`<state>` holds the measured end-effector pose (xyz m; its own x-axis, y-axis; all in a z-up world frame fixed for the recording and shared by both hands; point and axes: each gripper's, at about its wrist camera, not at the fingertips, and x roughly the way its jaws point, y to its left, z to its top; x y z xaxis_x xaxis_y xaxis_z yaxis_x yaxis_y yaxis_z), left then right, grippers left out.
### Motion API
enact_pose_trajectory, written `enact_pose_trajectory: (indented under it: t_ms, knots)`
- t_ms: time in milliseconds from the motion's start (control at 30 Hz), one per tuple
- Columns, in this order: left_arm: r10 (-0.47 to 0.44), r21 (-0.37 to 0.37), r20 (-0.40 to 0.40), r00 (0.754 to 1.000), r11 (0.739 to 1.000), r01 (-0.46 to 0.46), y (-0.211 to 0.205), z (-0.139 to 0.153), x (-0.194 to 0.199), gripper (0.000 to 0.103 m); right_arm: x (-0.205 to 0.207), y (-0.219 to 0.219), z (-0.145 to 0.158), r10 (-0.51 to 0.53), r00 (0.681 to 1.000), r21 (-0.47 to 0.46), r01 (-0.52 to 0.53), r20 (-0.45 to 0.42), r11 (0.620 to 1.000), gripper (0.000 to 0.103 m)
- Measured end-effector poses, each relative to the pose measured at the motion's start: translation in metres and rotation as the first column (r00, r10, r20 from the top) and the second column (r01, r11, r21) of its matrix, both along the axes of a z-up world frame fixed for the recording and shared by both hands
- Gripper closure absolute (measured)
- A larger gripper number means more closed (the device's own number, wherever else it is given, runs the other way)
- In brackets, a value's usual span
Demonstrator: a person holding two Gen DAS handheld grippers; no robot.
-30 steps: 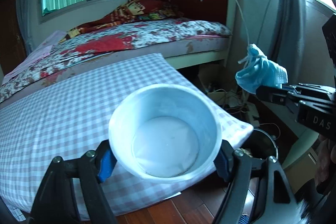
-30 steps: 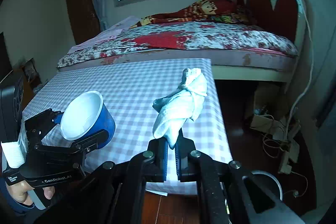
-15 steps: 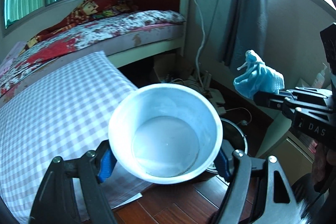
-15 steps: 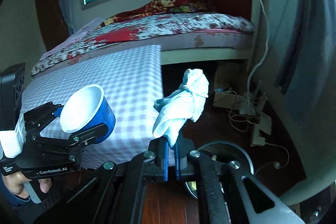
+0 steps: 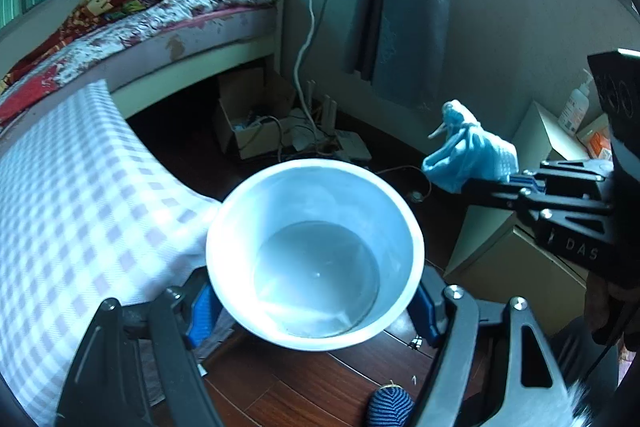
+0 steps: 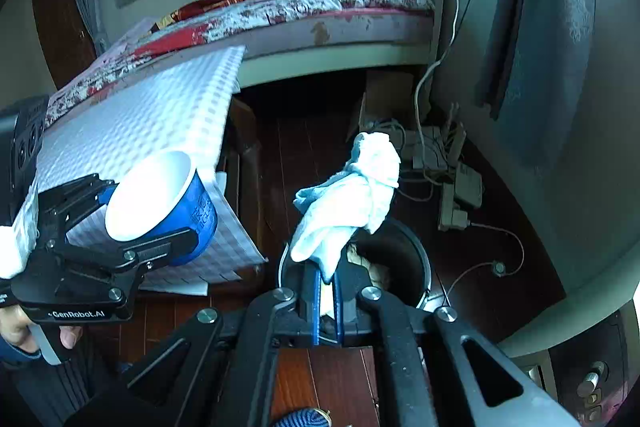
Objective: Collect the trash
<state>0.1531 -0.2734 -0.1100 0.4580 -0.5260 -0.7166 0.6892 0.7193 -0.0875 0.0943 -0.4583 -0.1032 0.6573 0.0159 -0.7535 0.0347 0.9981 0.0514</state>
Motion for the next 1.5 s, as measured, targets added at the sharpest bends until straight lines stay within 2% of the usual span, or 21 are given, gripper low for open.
enact_pose_trajectory:
  t_ms: [333, 567, 733, 767, 800, 833, 867, 900, 967, 1067, 1233, 1267, 1333, 1367, 1500]
  knots:
    - [-0.023, 0.023, -0.143, 0.990, 0.999, 0.026, -0.040, -0.054, 0.021, 0.026, 0.018, -0.033, -0.064, 0.056, 0.989, -0.008, -0.058, -0.139, 0.998, 0.098]
    - [-0.032, 0.056, -0.202, 0.979, 0.997, 0.044, -0.056, -0.081, 0.037, 0.026, 0.043, -0.045, -0.103, 0.113, 0.972, 0.000, -0.115, -0.206, 0.993, 0.098]
    - [-0.046, 0.040, -0.285, 0.957, 0.997, 0.060, -0.064, -0.101, 0.048, 0.020, 0.059, -0.043, -0.133, 0.160, 0.948, 0.003, -0.166, -0.275, 0.986, 0.098]
    - [-0.036, 0.048, -0.299, 0.953, 0.997, 0.052, -0.064, -0.105, 0.051, 0.015, 0.061, -0.044, -0.141, 0.135, 0.948, -0.051, -0.156, -0.288, 0.986, 0.095]
    - [-0.020, 0.056, -0.303, 0.953, 0.998, 0.039, -0.063, -0.109, 0.051, 0.005, 0.062, -0.046, -0.148, 0.106, 0.948, -0.085, -0.137, -0.300, 0.987, 0.081]
    - [-0.011, 0.063, -0.301, 0.954, 0.998, 0.031, -0.062, -0.112, 0.051, 0.001, 0.062, -0.050, -0.156, 0.082, 0.944, -0.088, -0.115, -0.320, 0.989, 0.066]
    - [-0.020, 0.060, -0.303, 0.953, 0.997, 0.040, -0.061, -0.116, 0.048, 0.001, 0.062, -0.055, -0.162, 0.057, 0.941, -0.091, -0.092, -0.333, 0.992, 0.031]
    - [-0.019, 0.068, -0.298, 0.954, 0.997, 0.040, -0.060, -0.119, 0.046, 0.001, 0.060, -0.059, -0.166, 0.037, 0.941, -0.106, -0.077, -0.337, 0.991, 0.013]
    - [-0.021, 0.061, -0.296, 0.955, 0.997, 0.041, -0.057, -0.125, 0.045, 0.001, 0.056, -0.060, -0.166, 0.048, 0.942, -0.083, -0.080, -0.332, 0.993, 0.013]
    - [0.021, 0.084, -0.291, 0.957, 0.996, 0.004, -0.053, -0.131, 0.045, 0.001, 0.054, -0.060, -0.162, 0.040, 0.945, -0.087, -0.072, -0.325, 0.994, 0.013]
    - [0.121, 0.162, -0.227, 0.966, 0.983, -0.085, -0.049, -0.137, 0.043, 0.001, 0.062, -0.064, -0.165, 0.009, 0.942, -0.089, -0.041, -0.336, 0.995, 0.013]
    - [0.126, 0.171, -0.222, 0.967, 0.981, -0.089, -0.048, -0.138, 0.043, 0.001, 0.062, -0.064, -0.164, -0.002, 0.942, -0.095, -0.032, -0.334, 0.995, 0.012]
    - [0.146, 0.186, -0.189, 0.971, 0.976, -0.111, -0.043, -0.135, 0.038, 0.001, 0.062, -0.062, -0.160, -0.007, 0.944, -0.092, -0.025, -0.329, 0.995, 0.004]
    - [0.157, 0.184, -0.185, 0.970, 0.975, -0.123, -0.040, -0.132, 0.037, 0.001, 0.062, -0.061, -0.158, -0.010, 0.946, -0.095, -0.022, -0.323, 0.995, 0.001]
    - [0.187, 0.158, -0.170, 0.967, 0.974, -0.161, -0.026, -0.120, 0.033, 0.001, 0.061, -0.051, -0.144, -0.024, 0.954, -0.107, -0.009, -0.300, 0.994, 0.001]
